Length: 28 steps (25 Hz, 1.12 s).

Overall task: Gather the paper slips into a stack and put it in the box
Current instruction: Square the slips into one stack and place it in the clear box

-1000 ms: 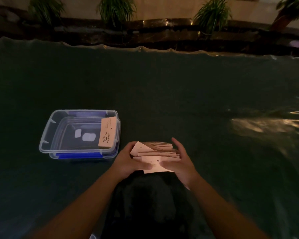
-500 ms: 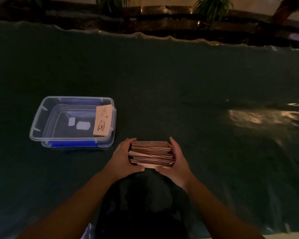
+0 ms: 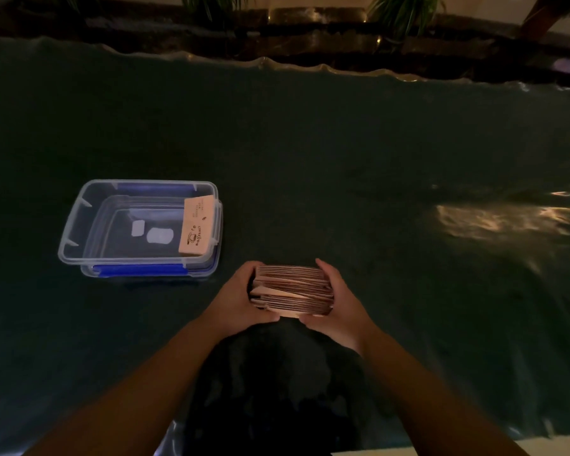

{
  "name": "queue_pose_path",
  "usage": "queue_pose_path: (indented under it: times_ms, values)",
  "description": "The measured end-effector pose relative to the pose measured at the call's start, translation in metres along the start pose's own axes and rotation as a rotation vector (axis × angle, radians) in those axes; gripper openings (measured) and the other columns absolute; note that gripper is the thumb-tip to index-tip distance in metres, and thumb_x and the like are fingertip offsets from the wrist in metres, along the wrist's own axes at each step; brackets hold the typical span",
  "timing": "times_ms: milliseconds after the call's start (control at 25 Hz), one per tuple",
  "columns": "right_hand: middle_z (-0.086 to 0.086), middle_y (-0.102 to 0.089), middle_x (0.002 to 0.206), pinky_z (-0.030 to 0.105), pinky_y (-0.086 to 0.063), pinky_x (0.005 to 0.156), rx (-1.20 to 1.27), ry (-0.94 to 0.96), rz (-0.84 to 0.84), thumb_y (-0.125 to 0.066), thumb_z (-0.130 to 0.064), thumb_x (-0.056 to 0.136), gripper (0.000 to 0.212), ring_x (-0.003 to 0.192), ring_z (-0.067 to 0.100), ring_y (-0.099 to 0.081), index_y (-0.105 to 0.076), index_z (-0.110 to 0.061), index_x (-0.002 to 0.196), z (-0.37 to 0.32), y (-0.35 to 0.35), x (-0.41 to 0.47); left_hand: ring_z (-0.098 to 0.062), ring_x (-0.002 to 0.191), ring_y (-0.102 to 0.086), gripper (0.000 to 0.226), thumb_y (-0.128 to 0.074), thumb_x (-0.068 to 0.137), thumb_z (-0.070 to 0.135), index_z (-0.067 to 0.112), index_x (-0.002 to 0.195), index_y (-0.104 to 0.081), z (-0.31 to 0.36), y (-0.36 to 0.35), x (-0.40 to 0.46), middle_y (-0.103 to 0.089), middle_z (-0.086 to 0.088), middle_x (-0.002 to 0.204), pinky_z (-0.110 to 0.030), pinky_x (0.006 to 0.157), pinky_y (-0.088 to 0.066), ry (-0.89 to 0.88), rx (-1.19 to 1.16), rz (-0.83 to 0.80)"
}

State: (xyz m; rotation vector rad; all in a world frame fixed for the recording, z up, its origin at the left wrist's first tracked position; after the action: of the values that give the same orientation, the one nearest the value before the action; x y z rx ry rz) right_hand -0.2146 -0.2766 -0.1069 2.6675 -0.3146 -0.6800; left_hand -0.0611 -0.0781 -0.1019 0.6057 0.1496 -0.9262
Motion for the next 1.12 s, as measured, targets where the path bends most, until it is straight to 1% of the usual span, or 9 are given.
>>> queue_pose_path:
  times_ms: [120, 240, 320, 440, 520, 600, 800, 1000, 1120]
  values:
    - [-0.015, -0.053, 0.145, 0.036, -0.053, 0.109, -0.045, 0.034, -0.011, -0.094, -0.034, 0.060, 0.101, 0.128, 0.000, -0.058, -0.037, -0.072, 0.134, -0.007, 0.008, 0.001, 0.001, 0.114, -0.065, 0.088, -0.098, 0.057, 0.028, 0.044, 0.129, -0.049, 0.016, 0.012, -0.004, -0.067, 0.013, 0.126, -0.033, 0.100, -0.055, -0.034, -0.100, -0.061]
    - [-0.012, -0.058, 0.137, 0.018, -0.055, 0.094, -0.027, 0.075, 0.056, -0.097, -0.038, 0.056, 0.097, 0.117, -0.004, -0.064, -0.036, -0.075, 0.121, -0.016, 0.005, 0.003, -0.008, 0.114, -0.069, 0.085, -0.096, 0.062, 0.015, 0.039, 0.130, -0.052, 0.038, 0.013, -0.008, -0.068, 0.012, 0.124, -0.032, 0.093, -0.060, -0.113, -0.198, -0.081]
    - [-0.013, -0.068, 0.128, 0.020, -0.056, 0.089, 0.009, 0.112, 0.081, -0.100, -0.037, 0.059, 0.092, 0.113, -0.001, -0.069, -0.043, -0.062, 0.127, -0.021, 0.001, 0.004, -0.010, 0.116, -0.068, 0.086, -0.095, 0.064, 0.012, 0.038, 0.133, -0.052, 0.048, 0.011, -0.011, -0.067, 0.014, 0.126, -0.029, 0.093, -0.059, -0.153, -0.236, -0.062]
    - [-0.008, -0.074, 0.131, 0.034, -0.061, 0.094, 0.119, 0.139, 0.057, -0.104, -0.031, 0.065, 0.092, 0.118, 0.013, -0.073, -0.050, -0.043, 0.138, -0.029, -0.006, 0.004, -0.002, 0.122, -0.062, 0.097, -0.096, 0.065, 0.015, 0.039, 0.143, -0.044, 0.052, 0.007, -0.013, -0.063, 0.022, 0.130, -0.023, 0.095, -0.056, -0.142, -0.305, -0.036]
    - [-0.005, -0.073, 0.133, 0.038, -0.060, 0.099, 0.175, 0.143, 0.043, -0.102, -0.020, 0.068, 0.088, 0.121, 0.017, -0.072, -0.053, -0.043, 0.138, -0.030, -0.014, 0.003, -0.002, 0.124, -0.062, 0.098, -0.096, 0.066, 0.017, 0.036, 0.146, -0.042, 0.049, 0.000, -0.014, -0.063, 0.016, 0.134, -0.027, 0.101, -0.053, -0.112, -0.311, -0.033]
    - [-0.005, -0.073, 0.134, 0.033, -0.059, 0.099, 0.200, 0.128, 0.058, -0.102, -0.025, 0.067, 0.088, 0.122, 0.016, -0.071, -0.054, -0.045, 0.138, -0.031, -0.021, -0.001, -0.001, 0.123, -0.062, 0.103, -0.096, 0.067, 0.018, 0.036, 0.149, -0.038, 0.043, -0.007, -0.016, -0.064, 0.012, 0.136, -0.029, 0.105, -0.050, -0.085, -0.302, -0.049]
    - [-0.006, -0.049, 0.158, 0.031, -0.045, 0.116, 0.118, 0.091, -0.051, -0.091, -0.026, 0.066, 0.127, 0.139, 0.002, -0.054, -0.014, -0.035, 0.167, -0.033, -0.023, -0.007, 0.003, 0.132, -0.051, 0.128, -0.095, 0.063, 0.025, 0.032, 0.160, -0.012, 0.028, -0.012, -0.013, -0.053, 0.011, 0.146, -0.024, 0.112, -0.037, -0.075, -0.233, -0.158]
    - [-0.003, -0.056, 0.148, 0.044, -0.050, 0.113, 0.116, 0.053, -0.017, -0.081, 0.003, 0.077, 0.113, 0.130, 0.007, -0.061, -0.018, -0.029, 0.165, -0.046, -0.030, -0.004, 0.009, 0.122, -0.055, 0.097, -0.094, 0.068, 0.038, 0.034, 0.145, -0.036, 0.031, -0.018, -0.006, -0.057, 0.017, 0.133, -0.022, 0.105, -0.044, -0.093, -0.142, -0.074]
    - [-0.005, -0.052, 0.152, 0.040, -0.047, 0.117, 0.093, 0.073, -0.028, -0.084, -0.005, 0.077, 0.117, 0.134, 0.004, -0.057, -0.014, -0.031, 0.167, -0.052, -0.020, -0.002, 0.008, 0.127, -0.053, 0.114, -0.095, 0.064, 0.043, 0.033, 0.153, -0.024, 0.030, -0.009, -0.001, -0.054, 0.019, 0.139, -0.021, 0.107, -0.040, -0.115, -0.121, -0.101]
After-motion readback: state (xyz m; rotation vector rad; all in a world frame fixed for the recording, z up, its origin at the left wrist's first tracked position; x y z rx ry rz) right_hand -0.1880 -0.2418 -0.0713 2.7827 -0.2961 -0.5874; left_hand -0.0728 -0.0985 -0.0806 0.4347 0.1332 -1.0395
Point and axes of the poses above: each hand's wrist, its own x-axis towards the middle knuckle, its own y-axis out of the back of the hand, z = x × y, the point moved 1 cm from there along x, towards the middle knuckle
